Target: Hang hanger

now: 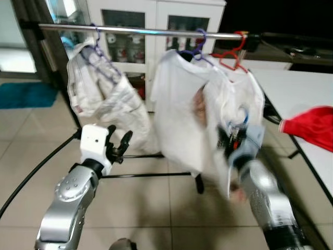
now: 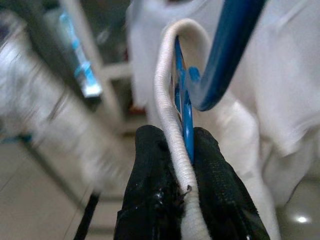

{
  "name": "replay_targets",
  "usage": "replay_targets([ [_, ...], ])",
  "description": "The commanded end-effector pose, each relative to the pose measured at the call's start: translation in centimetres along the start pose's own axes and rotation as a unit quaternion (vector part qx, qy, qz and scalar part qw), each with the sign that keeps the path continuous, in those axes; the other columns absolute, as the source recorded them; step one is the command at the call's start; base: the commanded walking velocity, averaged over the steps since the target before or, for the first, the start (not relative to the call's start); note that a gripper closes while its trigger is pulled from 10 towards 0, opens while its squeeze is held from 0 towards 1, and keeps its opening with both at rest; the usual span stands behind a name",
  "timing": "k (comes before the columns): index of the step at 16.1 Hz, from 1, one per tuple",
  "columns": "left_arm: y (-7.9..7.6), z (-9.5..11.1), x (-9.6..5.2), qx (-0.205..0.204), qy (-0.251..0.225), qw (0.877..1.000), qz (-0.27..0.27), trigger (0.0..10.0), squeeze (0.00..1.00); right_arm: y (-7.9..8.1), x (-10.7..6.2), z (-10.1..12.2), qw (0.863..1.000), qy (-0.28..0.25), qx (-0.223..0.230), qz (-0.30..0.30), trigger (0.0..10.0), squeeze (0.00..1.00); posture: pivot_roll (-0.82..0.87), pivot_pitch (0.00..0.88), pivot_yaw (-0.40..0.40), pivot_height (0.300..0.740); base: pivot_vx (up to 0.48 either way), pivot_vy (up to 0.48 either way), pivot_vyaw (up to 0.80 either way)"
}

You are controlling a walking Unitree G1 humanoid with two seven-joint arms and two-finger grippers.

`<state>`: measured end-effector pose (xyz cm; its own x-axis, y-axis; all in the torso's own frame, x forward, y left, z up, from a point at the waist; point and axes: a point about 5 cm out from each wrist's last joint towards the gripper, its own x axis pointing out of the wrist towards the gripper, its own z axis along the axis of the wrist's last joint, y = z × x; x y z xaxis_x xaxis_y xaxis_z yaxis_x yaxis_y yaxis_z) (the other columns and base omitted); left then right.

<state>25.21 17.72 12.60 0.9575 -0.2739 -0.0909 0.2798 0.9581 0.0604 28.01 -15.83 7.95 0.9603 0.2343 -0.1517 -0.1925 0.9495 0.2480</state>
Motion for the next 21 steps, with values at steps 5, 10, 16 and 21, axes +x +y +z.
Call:
replay_targets([
  [5, -0.7, 0.6, -0.4, 0.041, -0.001, 0.999, -0.034, 10.0, 0.00, 3.1, -3.0, 1.1, 0.985, 0.071, -0.044, 0.152, 10.0, 0.00, -0.03, 0.038, -0.021, 0.740, 0.000, 0.000, 0.00],
  [10, -0.7, 0.2, -0.1, 0.050, 0.018, 0.998, -0.031, 10.0, 0.00, 3.4, -2.5, 2.4, 0.989, 0.063, -0.111, 0.077, 10.0, 0.00, -0.03, 0.038, -0.026, 0.740, 0.000, 0.000, 0.00],
  [16, -0.4, 0.4, 0.1, 0.051, 0.014, 0.999, -0.013, 10.0, 0.00, 2.9, -1.5, 3.7, 0.995, 0.023, -0.092, 0.015, 10.0, 0.00, -0.03, 0.035, -0.049, 0.740, 0.141, 0.000, 0.00],
  [21, -0.6, 0.9, 0.4, 0.060, 0.009, 0.998, -0.023, 10.0, 0.00, 3.6, -0.8, 3.7, 0.995, 0.020, -0.099, 0.022, 10.0, 0.00, -0.02, 0.034, -0.046, 0.740, 0.324, 0.000, 0.64],
])
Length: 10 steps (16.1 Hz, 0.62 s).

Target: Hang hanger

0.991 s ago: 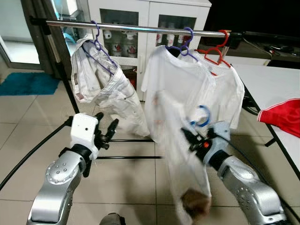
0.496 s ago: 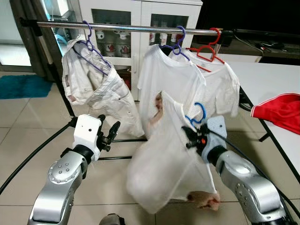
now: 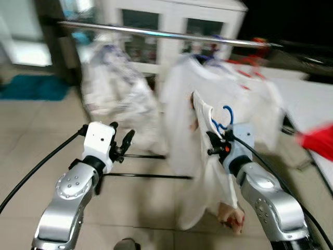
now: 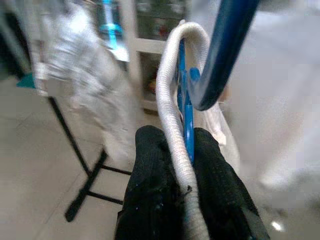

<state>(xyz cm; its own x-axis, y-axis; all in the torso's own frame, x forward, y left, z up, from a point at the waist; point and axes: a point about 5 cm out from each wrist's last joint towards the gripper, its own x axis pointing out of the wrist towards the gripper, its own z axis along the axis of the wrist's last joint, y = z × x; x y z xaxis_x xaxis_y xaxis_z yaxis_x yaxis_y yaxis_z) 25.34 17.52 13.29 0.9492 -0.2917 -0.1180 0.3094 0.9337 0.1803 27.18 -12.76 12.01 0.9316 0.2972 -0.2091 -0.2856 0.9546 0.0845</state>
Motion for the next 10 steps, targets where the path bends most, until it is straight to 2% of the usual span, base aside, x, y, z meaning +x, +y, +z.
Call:
replay_targets([
  [1, -0.36, 0.29, 0.32, -0.005, -0.005, 1.000, -0.010, 10.0, 0.00, -0.47, -0.08, 0.53, 1.000, -0.013, -0.013, -0.001, 10.0, 0.00, -0.02, 0.032, -0.047, 0.740, 0.326, 0.000, 0.00],
  [7, -0.48, 0.30, 0.20, -0.001, -0.004, 1.000, -0.016, 10.0, 0.00, 0.10, 0.15, 0.55, 0.999, -0.008, -0.037, 0.033, 10.0, 0.00, -0.01, 0.016, -0.061, 0.740, 0.329, 0.000, 0.00],
  [9, -0.63, 0.26, 0.17, 0.002, -0.003, 1.000, -0.019, 10.0, 0.00, 0.22, 0.39, 0.64, 0.998, -0.005, -0.058, 0.039, 10.0, 0.00, -0.01, 0.008, -0.064, 0.740, 0.330, 0.000, 0.80],
  [10, -0.73, 0.29, 0.22, 0.004, -0.003, 1.000, -0.021, 10.0, 0.00, -0.27, 0.55, 0.92, 0.999, -0.016, -0.041, 0.016, 10.0, 0.00, 0.00, 0.005, -0.065, 0.740, 0.330, 0.000, 0.00],
])
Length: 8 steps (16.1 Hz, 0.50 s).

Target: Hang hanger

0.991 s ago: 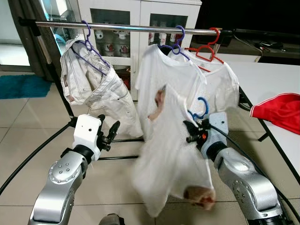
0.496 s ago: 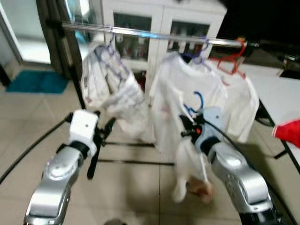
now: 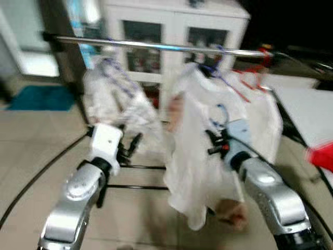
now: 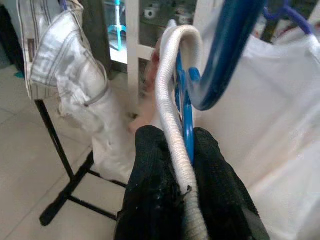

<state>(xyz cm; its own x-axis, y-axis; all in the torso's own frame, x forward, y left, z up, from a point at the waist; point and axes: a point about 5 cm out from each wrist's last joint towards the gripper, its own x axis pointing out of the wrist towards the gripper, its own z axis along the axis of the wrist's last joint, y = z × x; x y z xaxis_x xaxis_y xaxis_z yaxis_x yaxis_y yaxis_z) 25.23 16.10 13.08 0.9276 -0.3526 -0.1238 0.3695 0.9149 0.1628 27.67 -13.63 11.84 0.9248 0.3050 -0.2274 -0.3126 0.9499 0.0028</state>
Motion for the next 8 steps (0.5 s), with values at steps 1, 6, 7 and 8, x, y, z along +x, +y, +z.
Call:
replay_targets([
  [1, 0.63, 0.22, -0.13, 0.010, -0.001, 1.000, 0.011, 10.0, 0.00, 0.35, 0.33, 1.12, 0.999, -0.031, 0.013, -0.003, 10.0, 0.00, 0.00, 0.005, -0.065, 0.740, 0.330, 0.000, 0.00],
  [6, 0.61, 0.16, -0.10, 0.011, 0.001, 1.000, 0.005, 10.0, 0.00, -0.29, 0.26, 1.42, 0.999, -0.042, 0.020, -0.011, 10.0, 0.00, 0.00, 0.000, -0.066, 0.740, 0.330, 0.000, 0.00],
  [7, 0.62, 0.16, -0.09, 0.010, 0.001, 1.000, 0.005, 10.0, 0.00, -0.18, 0.24, 1.35, 0.999, -0.041, 0.019, -0.007, 10.0, 0.00, 0.00, 0.000, -0.066, 0.740, 0.330, 0.000, 0.00],
  [8, 0.63, 0.16, -0.09, 0.010, 0.001, 1.000, 0.004, 10.0, 0.00, -0.12, 0.24, 1.31, 0.999, -0.041, 0.018, -0.005, 10.0, 0.00, 0.00, 0.000, -0.066, 0.740, 0.334, 0.000, 0.00],
])
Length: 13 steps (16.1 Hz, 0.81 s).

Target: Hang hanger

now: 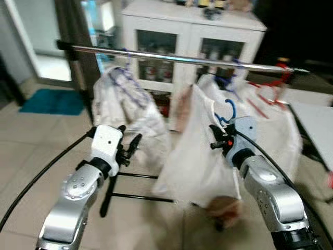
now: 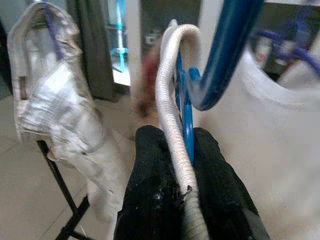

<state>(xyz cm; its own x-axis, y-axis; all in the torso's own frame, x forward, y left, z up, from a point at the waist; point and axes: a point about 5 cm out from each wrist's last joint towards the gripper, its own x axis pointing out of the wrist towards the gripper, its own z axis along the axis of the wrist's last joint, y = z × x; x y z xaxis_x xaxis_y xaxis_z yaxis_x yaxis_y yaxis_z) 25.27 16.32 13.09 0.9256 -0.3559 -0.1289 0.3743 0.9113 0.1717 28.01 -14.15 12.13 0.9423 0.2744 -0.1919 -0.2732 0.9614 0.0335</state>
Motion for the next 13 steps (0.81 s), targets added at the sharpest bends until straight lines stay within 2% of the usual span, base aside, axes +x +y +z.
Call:
replay_targets([
  [1, 0.4, 0.2, 0.0, 0.005, -0.001, 1.000, 0.007, 10.0, 0.00, 0.8, 0.3, 1.0, 1.000, -0.022, -0.012, 0.019, 10.0, 0.00, 0.00, 0.000, -0.072, 0.740, 0.341, 0.000, 0.00],
  [3, 0.5, 0.2, 0.0, 0.004, -0.002, 1.000, 0.007, 10.0, 0.00, 1.1, 0.3, 1.0, 0.999, -0.019, -0.022, 0.035, 10.0, 0.00, 0.00, 0.000, -0.074, 0.740, 0.337, 0.000, 0.00],
  [5, 0.4, 0.5, 0.0, 0.004, -0.013, 1.000, 0.004, 10.0, 0.00, 1.3, 0.4, 1.3, 0.998, -0.020, -0.045, 0.041, 10.0, 0.00, 0.00, 0.000, -0.076, 0.740, 0.352, 0.000, 0.80],
  [7, 0.4, 0.6, 0.0, 0.006, -0.014, 1.000, 0.003, 10.0, 0.00, 1.1, 0.5, 1.4, 0.999, -0.027, -0.039, 0.025, 10.0, 0.00, 0.00, 0.000, -0.075, 0.740, 0.356, 0.000, 0.62],
  [9, 0.3, 0.8, 0.1, 0.010, -0.019, 1.000, -0.003, 10.0, 0.00, 0.0, 0.5, 2.2, 0.999, -0.049, -0.014, -0.017, 10.0, 0.00, 0.00, 0.000, -0.073, 0.740, 0.356, 0.000, 0.00],
  [13, -0.1, 1.0, 0.5, 0.025, -0.020, 0.999, -0.022, 10.0, 0.00, -0.3, 0.8, 2.7, 0.999, -0.050, 0.002, -0.017, 10.0, 0.00, -0.01, 0.000, -0.070, 0.740, 0.342, 0.000, 0.00],
])
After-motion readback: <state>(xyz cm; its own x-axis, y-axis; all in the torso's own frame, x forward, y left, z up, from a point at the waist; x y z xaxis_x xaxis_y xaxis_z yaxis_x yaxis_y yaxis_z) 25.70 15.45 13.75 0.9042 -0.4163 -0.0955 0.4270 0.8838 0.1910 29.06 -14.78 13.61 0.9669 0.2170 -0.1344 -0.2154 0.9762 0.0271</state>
